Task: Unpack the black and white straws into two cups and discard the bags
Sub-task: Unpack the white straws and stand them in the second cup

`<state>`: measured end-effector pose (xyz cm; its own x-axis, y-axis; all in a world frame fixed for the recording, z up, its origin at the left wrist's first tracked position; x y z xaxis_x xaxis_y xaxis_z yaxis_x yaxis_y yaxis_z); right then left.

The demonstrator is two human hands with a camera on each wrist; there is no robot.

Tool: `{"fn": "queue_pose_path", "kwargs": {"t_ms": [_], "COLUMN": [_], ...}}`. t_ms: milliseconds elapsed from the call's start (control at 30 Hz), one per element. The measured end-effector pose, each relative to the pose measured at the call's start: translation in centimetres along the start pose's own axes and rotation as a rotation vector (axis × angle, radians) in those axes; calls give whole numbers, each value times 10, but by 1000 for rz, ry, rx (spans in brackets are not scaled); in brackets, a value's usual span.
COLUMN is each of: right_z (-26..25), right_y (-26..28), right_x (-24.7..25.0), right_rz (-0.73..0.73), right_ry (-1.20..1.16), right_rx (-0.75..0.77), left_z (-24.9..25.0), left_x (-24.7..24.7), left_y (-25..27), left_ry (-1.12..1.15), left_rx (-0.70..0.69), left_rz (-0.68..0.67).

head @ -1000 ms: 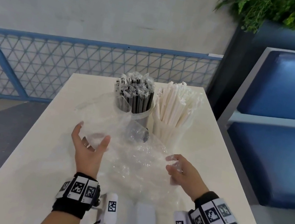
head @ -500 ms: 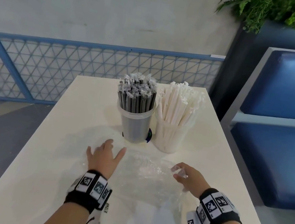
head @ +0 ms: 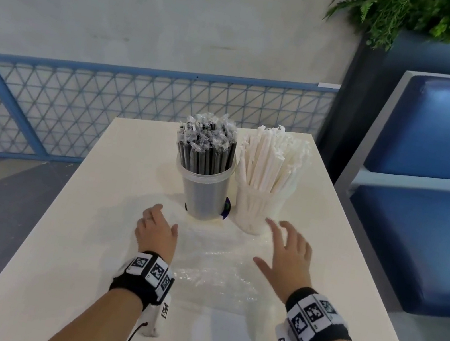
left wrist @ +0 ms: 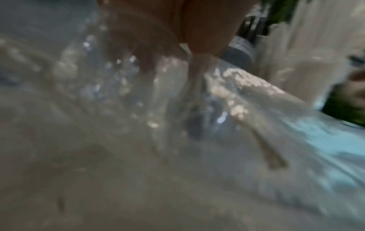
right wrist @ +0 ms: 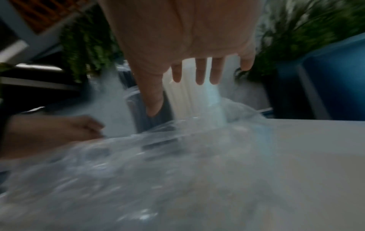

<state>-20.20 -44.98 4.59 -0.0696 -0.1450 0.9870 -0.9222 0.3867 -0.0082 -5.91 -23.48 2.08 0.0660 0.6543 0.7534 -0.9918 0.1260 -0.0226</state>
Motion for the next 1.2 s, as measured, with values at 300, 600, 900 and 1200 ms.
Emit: {"fn": "queue_pose_path", "kwargs": {"t_ms": [300,600,900,1200], "right_z": [-23,-4,17,13], "right_y": [18,8,3,-22], "right_x": [-87,-99,-97,3], "right_rz": [-609,-725,-741,88], "right_ry": [252,176,82,-377], "right_rx": [169,49,1,-201], "left_z": [9,-32,-28,114], "left_x": [-65,-78,-59,-6], "left_y": [48,21,7,-15], "left_ry": [-703,-613,-718,6], "left_rx": [-674,-364,-368,-446], "left_rz": [-548,-889,-910,-582]}}
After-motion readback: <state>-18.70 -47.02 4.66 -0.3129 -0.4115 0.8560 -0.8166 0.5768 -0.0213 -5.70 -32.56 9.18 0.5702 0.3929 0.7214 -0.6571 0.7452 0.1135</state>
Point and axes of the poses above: each hand's wrist, its own y-axis away from the middle knuckle, its own x-axis out of the back of the hand, z = x × y, the point moved 5 cm from there along -y, towards the middle knuckle, and after that the axes turned 8 degrees about y, right-handed, at the moved point
